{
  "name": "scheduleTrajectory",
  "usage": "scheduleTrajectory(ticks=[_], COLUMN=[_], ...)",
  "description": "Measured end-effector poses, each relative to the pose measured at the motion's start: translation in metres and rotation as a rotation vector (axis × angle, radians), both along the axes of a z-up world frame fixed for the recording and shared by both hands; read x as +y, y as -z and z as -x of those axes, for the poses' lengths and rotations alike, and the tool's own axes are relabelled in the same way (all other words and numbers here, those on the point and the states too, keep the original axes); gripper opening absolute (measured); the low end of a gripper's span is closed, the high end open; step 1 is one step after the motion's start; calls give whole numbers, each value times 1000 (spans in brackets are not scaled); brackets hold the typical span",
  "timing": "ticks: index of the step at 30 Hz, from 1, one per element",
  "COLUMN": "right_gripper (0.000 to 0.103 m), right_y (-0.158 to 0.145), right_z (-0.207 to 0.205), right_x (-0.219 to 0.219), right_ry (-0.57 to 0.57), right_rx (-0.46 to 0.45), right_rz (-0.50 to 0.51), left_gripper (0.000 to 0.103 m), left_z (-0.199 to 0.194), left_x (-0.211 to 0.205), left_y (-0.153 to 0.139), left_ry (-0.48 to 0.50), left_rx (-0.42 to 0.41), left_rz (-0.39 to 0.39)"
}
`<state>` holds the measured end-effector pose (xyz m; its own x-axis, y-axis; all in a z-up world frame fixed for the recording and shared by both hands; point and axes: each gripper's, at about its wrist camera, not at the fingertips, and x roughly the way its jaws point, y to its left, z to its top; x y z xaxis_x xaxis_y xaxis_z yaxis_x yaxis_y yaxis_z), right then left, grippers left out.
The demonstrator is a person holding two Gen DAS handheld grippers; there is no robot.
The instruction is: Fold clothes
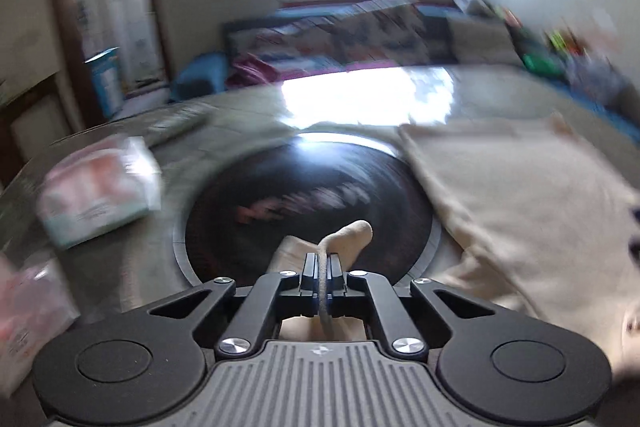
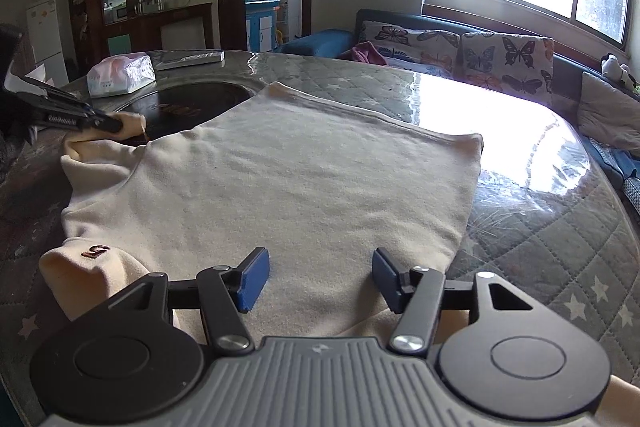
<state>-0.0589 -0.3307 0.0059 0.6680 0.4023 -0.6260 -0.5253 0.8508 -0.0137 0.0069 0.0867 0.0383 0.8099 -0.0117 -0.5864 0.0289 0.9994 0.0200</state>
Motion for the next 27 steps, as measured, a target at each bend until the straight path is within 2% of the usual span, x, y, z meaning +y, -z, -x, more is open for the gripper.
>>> scheduleTrajectory(ticks=[1,7,9,11,13,14,15,17,22,23,24,25,27], right_gripper=[59,59,59,59,59,60,60,60,60,60,60,60,60], right_y=[0,-1,-2,-2,-3,-3,-3,-4,-4,-5,-5,-5,-5], right_z=[0,0,0,-1,-1,-1,-1,-1,-1,-1,-1,-1,-1], right_x=[0,2,2,3,3,3,3,4,4,4,4,4,4], right_ry=[0,-3,-4,-6,-8,-8,-8,-7,-5,-4,-4,-4,-4], right_rx=[0,2,4,5,7,8,9,11,14,14,14,14,15], right_rz=[2,14,18,22,26,28,29,30,32,32,32,34,35], left_gripper=[3,4,9,9,16,25,39,55,53,47,35,30,13], left_z=[5,36,46,56,66,71,73,67,38,32,27,23,17], left_x=[9,49,62,75,88,95,99,101,92,89,86,82,76], left_y=[-3,4,6,8,11,12,11,8,9,11,12,13,16], left_ry=[-35,-187,-238,-289,-340,-365,-381,-380,-325,-312,-292,-269,-224], left_rx=[-17,-2,3,8,13,15,14,5,26,33,35,39,45], left_rz=[27,105,131,157,183,196,205,210,131,109,86,61,13])
